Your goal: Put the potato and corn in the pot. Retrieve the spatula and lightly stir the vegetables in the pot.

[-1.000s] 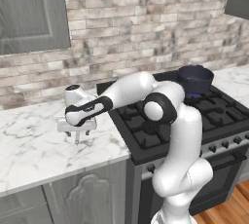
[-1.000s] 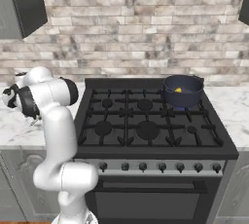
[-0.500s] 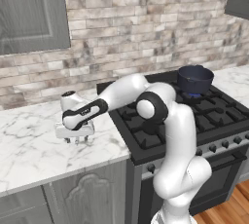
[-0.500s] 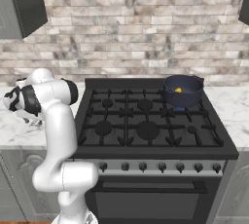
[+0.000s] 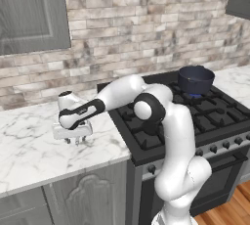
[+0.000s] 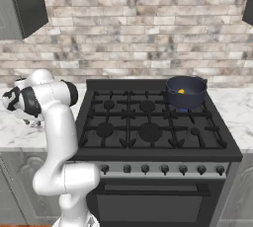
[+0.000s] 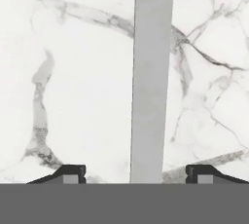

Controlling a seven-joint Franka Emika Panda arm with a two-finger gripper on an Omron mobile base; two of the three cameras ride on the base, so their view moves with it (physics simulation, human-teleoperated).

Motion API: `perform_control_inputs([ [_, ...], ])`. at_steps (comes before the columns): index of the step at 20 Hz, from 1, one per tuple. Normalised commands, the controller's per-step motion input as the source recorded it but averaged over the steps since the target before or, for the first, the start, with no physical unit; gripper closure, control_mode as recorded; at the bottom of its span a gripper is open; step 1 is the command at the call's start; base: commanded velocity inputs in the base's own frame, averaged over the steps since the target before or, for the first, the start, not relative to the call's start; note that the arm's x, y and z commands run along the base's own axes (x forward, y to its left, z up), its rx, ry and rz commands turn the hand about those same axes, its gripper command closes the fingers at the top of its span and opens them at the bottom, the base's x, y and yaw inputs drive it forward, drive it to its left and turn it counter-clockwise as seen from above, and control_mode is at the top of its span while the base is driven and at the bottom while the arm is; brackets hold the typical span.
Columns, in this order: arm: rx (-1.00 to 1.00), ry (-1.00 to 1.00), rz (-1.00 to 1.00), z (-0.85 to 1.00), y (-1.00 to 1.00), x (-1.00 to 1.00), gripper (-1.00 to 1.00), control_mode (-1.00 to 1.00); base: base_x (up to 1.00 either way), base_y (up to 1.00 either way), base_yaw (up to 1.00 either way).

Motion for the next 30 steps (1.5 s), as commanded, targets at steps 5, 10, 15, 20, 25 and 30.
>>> perform_control_inputs([
  [5, 0.0, 0.06, 0.0, -0.06, 0.0, -0.01, -1.0, -1.0, 0.0, 0.0, 0.0],
  [10, 0.0, 0.07, 0.0, -0.15, 0.0, 0.0, -1.0, -1.0, 0.0, 0.0, 0.0],
  [15, 0.0, 0.04, 0.0, -0.09, 0.0, -0.07, 1.0, -1.0, 0.0, 0.0, 0.0],
  [20, 0.0, 0.01, 0.0, -0.06, 0.0, -0.1, 1.0, -1.0, 0.0, 0.0, 0.0],
  [25, 0.0, 0.0, 0.0, -0.09, -0.11, -0.03, 1.0, -1.0, 0.0, 0.0, 0.0],
  [30, 0.02, -0.05, 0.03, 0.4, -0.46, -0.55, 1.0, -1.0, 0.0, 0.0, 0.0],
])
